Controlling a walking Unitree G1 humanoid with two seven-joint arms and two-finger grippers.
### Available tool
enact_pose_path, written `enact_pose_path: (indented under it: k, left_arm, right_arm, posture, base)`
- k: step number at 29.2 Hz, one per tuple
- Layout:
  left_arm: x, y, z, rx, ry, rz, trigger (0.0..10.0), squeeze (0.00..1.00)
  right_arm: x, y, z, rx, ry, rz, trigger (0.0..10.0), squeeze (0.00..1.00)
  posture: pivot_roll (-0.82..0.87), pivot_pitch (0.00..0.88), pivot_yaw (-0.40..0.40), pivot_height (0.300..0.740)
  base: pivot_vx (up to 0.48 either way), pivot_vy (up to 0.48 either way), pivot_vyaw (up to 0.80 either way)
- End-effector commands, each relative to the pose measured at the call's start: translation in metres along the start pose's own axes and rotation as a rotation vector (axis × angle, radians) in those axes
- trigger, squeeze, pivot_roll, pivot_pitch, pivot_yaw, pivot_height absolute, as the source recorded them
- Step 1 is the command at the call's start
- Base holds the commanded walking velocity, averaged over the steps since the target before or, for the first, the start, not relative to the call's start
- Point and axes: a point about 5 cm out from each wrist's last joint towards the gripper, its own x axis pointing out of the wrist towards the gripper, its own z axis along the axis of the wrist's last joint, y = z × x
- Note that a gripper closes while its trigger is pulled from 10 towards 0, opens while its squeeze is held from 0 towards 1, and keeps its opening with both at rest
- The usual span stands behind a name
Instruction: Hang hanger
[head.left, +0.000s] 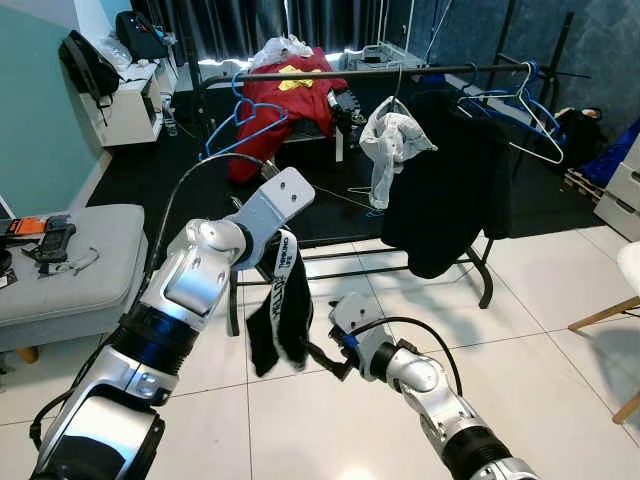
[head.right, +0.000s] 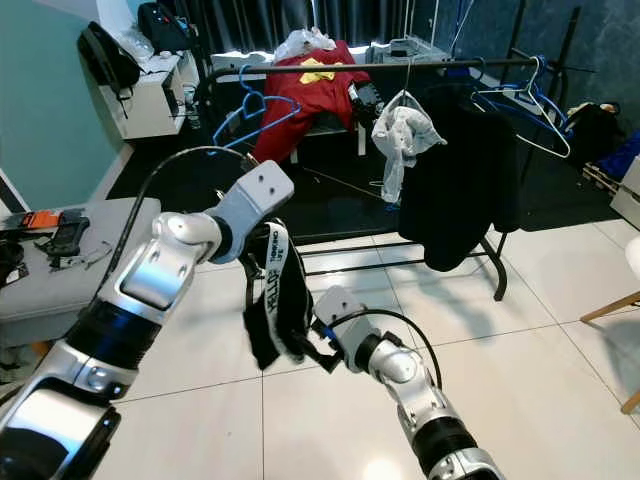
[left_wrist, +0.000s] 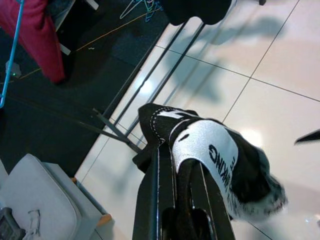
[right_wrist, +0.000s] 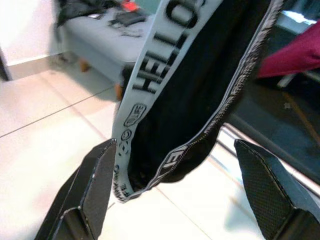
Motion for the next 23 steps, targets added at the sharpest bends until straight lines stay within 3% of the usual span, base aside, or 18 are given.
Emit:
enact_pose_path:
  k: [1,6,13,23]
  left_arm:
    - [-0.004,0.002,0.007,0.015,0.004,0.004,10.0,0.0]
    - [-0.009,0.001,0.015,0.012,-0.002,-0.001,10.0,0.0]
    - [-0.013,-0.001,0.022,0.003,-0.024,-0.012,10.0,0.0]
    - [-0.026,-0.004,0.042,-0.05,-0.103,-0.053,10.0,0.0]
  right_arm:
    - [0.004,0.007,-0.004,0.0,0.04,0.042,10.0,0.0]
    - [0.012,0.012,-0.005,-0.04,0.096,0.103,10.0,0.0]
    - [0.011,0.008,-0.011,-0.041,0.141,0.085,10.0,0.0]
    - [0.0,-0.014,-0.026,-0.015,0.246,-0.068,10.0,0.0]
  posture:
    - [-0.09,0.023,0.027,0.74]
    - [-0.07,0.018,0.019,0.74]
    - [-0.06,0.017,0.012,0.74]
    - [-0.03,0.008,-0.004,0.74]
  base:
    - [0.0,0.0,0.0]
    - [0.0,0.0,0.0]
    - [0.0,0.0,0.0]
    - [0.0,0.0,0.0]
